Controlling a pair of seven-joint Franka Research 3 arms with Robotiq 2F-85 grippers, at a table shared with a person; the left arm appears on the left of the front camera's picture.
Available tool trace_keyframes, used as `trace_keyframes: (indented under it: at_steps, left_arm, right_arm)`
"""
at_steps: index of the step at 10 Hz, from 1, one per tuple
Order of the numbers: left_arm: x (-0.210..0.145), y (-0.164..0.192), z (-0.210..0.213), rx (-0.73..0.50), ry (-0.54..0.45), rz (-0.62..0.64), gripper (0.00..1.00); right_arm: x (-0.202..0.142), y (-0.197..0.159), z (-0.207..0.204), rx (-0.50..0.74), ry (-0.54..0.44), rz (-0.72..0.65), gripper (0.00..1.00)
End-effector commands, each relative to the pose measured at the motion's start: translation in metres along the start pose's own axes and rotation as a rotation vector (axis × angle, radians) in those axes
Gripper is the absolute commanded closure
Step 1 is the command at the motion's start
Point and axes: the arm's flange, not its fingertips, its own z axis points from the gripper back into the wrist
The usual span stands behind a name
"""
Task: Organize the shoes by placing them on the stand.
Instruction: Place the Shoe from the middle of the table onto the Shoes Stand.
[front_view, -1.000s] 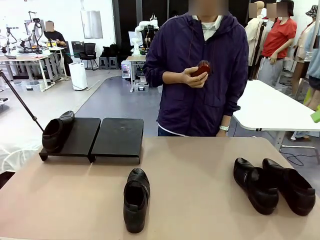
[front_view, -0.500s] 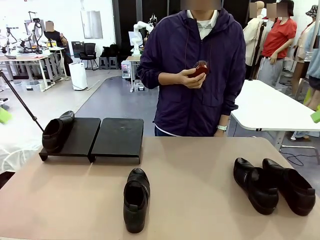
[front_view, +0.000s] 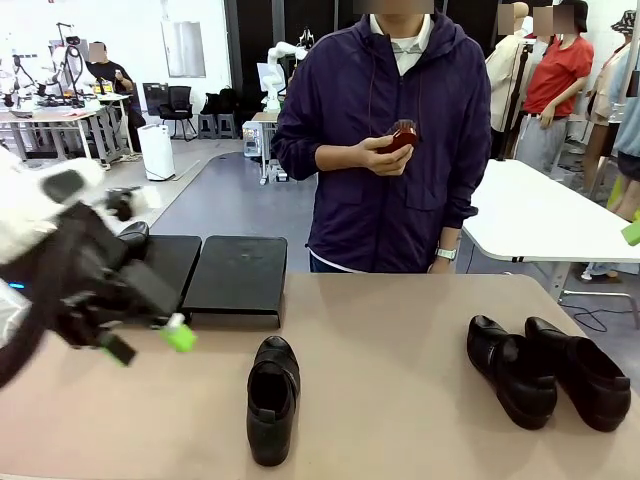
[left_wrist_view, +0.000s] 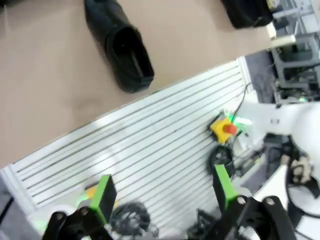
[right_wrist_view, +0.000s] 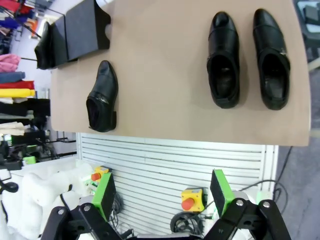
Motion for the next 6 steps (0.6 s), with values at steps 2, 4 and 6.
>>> trace_keyframes:
  at_steps: [2, 4, 6]
  left_arm:
    - [0.023, -0.024, -0.084, 0.078, 0.008, 0.118, 0.00]
    - [0.042, -0.012, -0.091, 0.047, -0.011, 0.160, 0.00]
    - [0.019, -0.026, -0.084, 0.097, -0.004, 0.105, 0.00]
  right_arm:
    - [0.002, 0.000, 0.003, 0.019, 0.005, 0.014, 0.00]
    - [0.002, 0.000, 0.003, 0.019, 0.005, 0.014, 0.00]
    - [0.002, 0.000, 0.003, 0.019, 0.005, 0.014, 0.00]
